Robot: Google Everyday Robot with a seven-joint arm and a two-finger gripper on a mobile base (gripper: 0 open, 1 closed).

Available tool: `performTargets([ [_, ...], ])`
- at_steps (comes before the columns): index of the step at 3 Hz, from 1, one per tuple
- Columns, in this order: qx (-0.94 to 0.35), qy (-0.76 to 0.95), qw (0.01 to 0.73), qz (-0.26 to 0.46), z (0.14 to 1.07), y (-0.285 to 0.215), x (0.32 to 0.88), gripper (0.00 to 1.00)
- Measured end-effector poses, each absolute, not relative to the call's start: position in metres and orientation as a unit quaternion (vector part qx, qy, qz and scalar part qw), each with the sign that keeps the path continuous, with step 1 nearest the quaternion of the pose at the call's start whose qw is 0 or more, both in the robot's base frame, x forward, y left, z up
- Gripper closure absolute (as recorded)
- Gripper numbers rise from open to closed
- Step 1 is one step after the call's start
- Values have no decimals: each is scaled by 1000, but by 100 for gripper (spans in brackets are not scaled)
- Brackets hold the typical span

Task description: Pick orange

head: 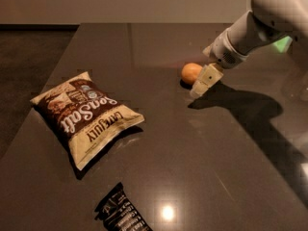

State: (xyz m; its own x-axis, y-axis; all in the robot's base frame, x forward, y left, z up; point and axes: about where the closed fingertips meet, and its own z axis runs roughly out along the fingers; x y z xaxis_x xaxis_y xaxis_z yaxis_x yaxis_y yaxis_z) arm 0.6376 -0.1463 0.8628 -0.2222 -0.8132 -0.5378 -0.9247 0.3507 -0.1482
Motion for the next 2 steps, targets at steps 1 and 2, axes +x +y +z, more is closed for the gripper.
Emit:
performTargets([
  [1, -564, 768, 277, 124, 857, -132, 650, 23],
  [2, -570, 760, 279, 142, 859, -124, 649, 54],
])
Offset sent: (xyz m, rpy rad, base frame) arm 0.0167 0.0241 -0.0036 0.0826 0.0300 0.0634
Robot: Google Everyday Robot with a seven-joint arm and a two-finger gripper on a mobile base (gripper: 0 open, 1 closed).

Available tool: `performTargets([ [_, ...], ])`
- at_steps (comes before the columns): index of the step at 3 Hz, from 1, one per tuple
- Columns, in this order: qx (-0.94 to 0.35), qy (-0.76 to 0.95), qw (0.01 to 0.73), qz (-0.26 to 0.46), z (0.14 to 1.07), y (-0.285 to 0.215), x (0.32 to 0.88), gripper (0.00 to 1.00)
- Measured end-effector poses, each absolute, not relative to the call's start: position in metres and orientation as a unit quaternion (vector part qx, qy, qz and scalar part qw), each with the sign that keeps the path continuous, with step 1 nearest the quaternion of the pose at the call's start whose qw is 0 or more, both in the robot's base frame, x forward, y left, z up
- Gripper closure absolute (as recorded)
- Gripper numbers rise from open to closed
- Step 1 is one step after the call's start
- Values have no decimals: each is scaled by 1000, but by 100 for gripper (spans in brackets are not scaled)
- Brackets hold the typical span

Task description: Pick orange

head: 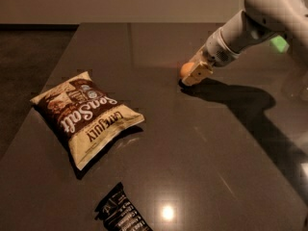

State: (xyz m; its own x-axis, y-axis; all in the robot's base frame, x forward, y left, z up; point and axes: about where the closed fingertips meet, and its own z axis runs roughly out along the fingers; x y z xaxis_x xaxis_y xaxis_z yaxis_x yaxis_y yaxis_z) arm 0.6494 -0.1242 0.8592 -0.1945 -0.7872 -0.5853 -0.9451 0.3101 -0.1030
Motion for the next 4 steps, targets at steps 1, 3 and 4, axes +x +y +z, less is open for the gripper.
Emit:
performTargets([
  [1, -576, 751, 286, 150, 872, -121, 642, 85],
  [3, -614, 714, 301, 152, 934, -116, 619, 100],
  [4, -630, 699, 302, 154, 947, -111, 606, 100],
])
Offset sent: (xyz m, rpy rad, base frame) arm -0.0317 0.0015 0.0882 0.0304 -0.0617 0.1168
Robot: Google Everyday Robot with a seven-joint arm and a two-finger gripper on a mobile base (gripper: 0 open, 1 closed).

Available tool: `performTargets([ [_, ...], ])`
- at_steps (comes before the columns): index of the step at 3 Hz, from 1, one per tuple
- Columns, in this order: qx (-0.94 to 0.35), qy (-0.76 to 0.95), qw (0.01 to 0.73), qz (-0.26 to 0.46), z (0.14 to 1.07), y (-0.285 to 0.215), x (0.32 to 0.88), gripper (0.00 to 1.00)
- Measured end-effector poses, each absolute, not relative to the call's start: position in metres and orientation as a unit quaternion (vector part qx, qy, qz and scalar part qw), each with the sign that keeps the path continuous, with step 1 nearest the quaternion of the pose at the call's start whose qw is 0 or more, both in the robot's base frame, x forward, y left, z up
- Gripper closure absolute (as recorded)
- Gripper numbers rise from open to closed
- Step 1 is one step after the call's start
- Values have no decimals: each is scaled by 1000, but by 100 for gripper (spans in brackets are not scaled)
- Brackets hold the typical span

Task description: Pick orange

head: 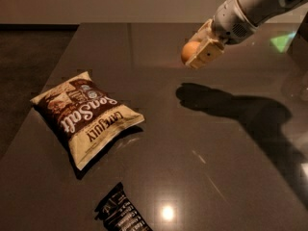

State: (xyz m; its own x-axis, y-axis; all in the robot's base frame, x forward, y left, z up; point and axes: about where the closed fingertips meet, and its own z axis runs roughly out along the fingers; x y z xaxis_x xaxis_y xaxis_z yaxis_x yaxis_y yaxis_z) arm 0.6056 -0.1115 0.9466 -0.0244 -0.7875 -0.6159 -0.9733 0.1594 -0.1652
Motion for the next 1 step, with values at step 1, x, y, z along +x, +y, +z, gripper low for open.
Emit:
performTargets([
  [1, -630, 699, 302, 154, 947, -111, 606, 100],
])
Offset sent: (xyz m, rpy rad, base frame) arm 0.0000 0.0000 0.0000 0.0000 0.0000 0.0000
